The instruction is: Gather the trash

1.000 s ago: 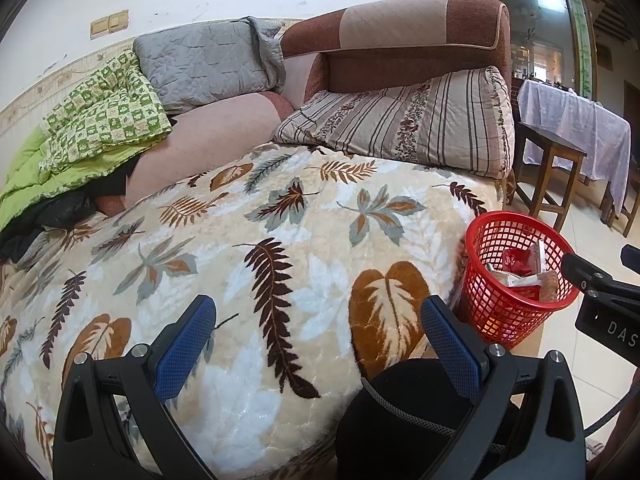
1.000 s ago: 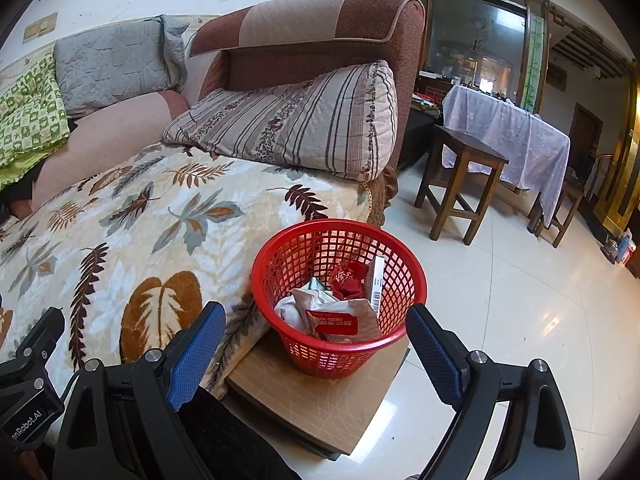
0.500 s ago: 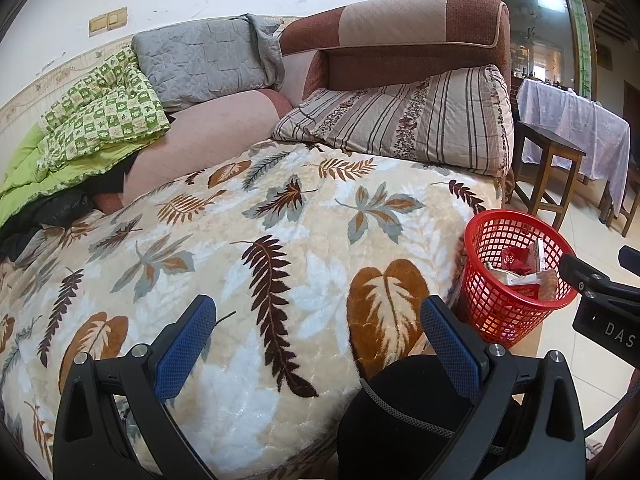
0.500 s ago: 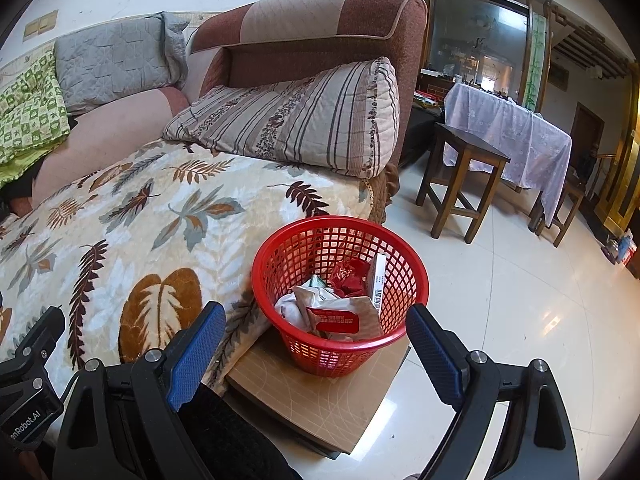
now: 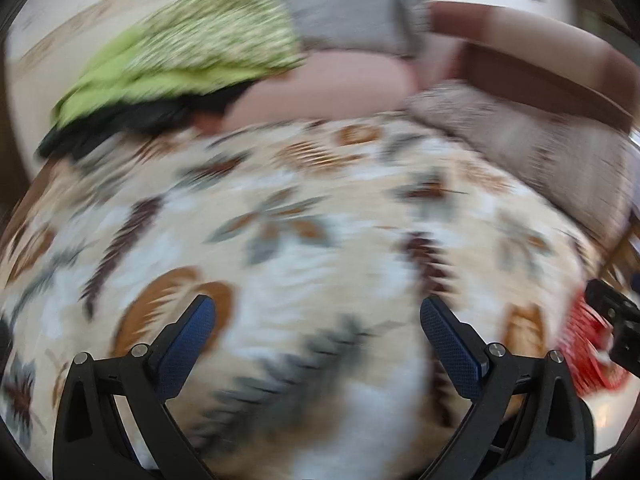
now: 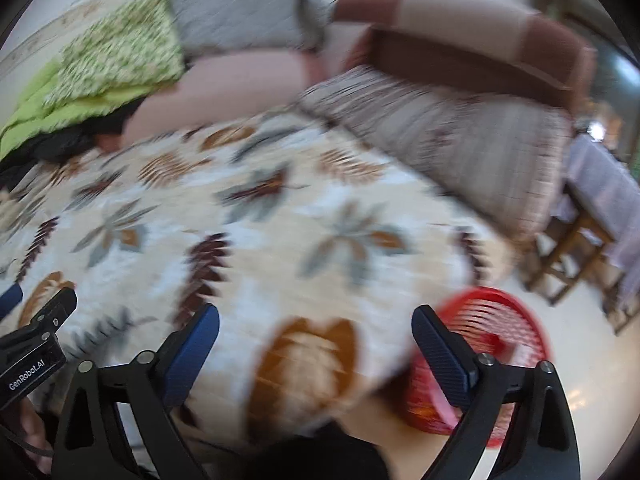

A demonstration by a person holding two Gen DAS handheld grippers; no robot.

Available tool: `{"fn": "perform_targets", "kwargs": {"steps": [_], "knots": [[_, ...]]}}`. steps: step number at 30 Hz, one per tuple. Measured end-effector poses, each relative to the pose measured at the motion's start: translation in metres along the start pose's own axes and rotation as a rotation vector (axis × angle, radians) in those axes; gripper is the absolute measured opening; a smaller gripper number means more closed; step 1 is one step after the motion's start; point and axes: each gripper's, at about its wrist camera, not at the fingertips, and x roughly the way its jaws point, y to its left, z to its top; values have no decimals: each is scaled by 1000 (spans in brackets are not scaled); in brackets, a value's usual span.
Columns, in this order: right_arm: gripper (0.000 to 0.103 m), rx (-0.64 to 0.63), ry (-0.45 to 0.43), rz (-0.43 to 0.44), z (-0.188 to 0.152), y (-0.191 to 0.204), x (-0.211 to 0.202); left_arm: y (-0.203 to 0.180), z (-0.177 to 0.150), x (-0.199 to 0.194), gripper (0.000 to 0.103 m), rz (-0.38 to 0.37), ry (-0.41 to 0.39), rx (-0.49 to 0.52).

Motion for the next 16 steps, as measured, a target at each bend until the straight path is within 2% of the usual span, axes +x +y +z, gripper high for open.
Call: {"fn": "perform_targets", "kwargs": {"steps": [2, 6, 8, 11, 14, 16], "knots": [[99, -16, 40, 87, 13, 28, 30, 24, 4, 15, 102, 54, 41, -52], [99, -84, 106, 141, 25, 81, 93, 64, 8, 46, 102, 173, 109, -121], [99, -120, 143, 172, 27, 102, 123, 74, 8, 60, 102, 183, 143, -144], [99, -164, 162, 166, 28, 122, 156, 86, 4, 84, 102, 174, 197, -180], [103, -219, 81, 118, 29, 134, 162, 89, 4, 103, 102, 166, 221, -188], [103, -254, 71, 92, 33, 139, 164, 86, 6, 110, 102, 200, 205, -159]]}}
